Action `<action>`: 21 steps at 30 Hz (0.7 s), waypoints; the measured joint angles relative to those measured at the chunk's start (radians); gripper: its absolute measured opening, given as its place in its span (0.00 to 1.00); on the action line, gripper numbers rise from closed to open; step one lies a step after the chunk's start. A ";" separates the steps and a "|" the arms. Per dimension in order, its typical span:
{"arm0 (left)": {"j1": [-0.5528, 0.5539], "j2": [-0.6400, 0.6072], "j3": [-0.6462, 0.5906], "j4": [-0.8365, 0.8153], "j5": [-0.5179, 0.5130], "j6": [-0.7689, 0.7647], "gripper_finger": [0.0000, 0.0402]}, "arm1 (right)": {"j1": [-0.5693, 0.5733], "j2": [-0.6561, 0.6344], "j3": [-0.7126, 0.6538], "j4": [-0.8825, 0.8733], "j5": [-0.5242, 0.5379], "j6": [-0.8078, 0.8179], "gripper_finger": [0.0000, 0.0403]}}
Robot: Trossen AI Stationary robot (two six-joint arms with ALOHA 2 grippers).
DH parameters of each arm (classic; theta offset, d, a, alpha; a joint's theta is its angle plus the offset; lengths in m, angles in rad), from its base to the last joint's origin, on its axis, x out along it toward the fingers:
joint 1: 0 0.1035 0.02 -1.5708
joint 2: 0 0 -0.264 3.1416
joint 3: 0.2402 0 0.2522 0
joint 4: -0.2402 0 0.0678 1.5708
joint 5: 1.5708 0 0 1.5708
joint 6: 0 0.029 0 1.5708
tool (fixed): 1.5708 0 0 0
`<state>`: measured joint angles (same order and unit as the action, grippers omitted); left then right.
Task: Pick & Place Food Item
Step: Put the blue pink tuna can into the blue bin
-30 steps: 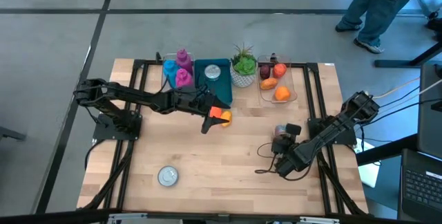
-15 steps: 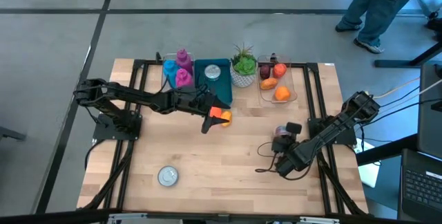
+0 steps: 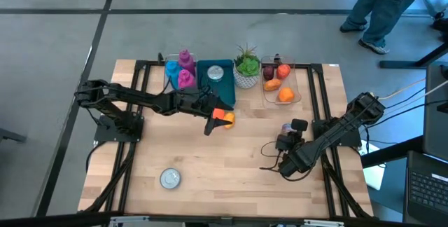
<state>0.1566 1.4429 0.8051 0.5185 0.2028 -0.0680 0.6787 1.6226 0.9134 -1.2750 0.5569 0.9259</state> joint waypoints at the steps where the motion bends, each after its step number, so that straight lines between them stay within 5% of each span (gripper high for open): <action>1: 0.000 0.000 0.000 -0.001 0.000 0.000 0.66 | -0.004 0.000 -0.006 -0.001 0.001 -0.001 0.00; 11: -0.011 0.000 0.000 -0.032 0.000 0.000 0.66 | -0.024 -0.024 -0.021 -0.004 0.020 0.017 0.02; 21: -0.019 0.000 0.000 -0.037 0.000 0.002 0.66 | 0.070 -0.242 0.136 -0.013 0.131 0.115 0.04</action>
<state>0.1379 1.4429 0.8051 0.4812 0.2024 -0.0659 0.7486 1.3805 1.0498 -1.2876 0.6880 1.0413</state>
